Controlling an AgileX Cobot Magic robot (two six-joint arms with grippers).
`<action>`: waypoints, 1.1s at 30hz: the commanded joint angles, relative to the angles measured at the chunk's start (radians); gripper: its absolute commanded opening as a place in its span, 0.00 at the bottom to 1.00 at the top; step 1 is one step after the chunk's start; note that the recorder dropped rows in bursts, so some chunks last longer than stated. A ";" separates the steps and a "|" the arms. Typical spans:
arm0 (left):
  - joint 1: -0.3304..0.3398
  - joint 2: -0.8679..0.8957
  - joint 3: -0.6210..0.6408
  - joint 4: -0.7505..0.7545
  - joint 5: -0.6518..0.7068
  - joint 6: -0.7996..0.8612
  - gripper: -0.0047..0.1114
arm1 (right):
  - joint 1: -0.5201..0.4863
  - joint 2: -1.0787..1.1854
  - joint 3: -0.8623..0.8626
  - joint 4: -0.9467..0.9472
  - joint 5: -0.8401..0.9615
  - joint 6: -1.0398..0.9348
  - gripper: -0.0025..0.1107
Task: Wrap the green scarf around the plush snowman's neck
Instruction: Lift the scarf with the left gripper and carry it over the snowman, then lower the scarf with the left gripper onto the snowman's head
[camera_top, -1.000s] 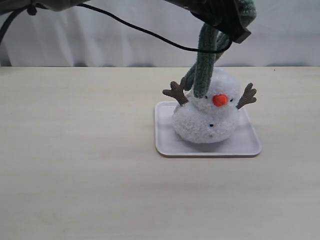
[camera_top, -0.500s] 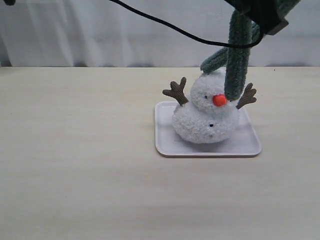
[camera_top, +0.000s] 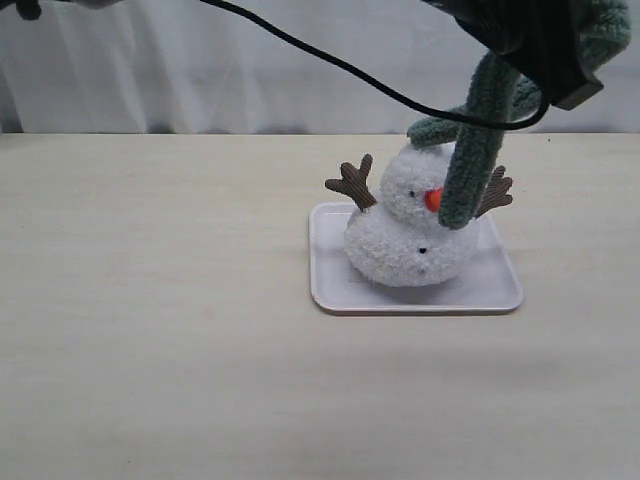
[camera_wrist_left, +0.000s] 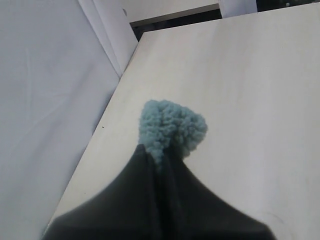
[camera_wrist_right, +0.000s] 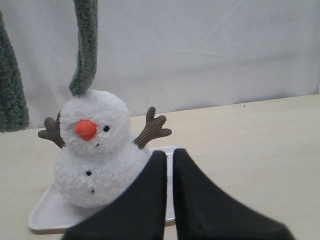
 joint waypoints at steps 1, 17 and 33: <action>-0.006 -0.014 0.000 -0.049 0.006 0.008 0.04 | 0.000 0.002 0.001 -0.006 0.003 -0.008 0.06; -0.012 -0.041 0.000 -0.107 0.074 0.085 0.04 | 0.000 0.002 0.001 -0.006 0.003 -0.008 0.06; -0.012 0.154 0.002 0.356 -0.028 -0.209 0.04 | 0.000 0.002 0.001 -0.006 0.003 -0.008 0.06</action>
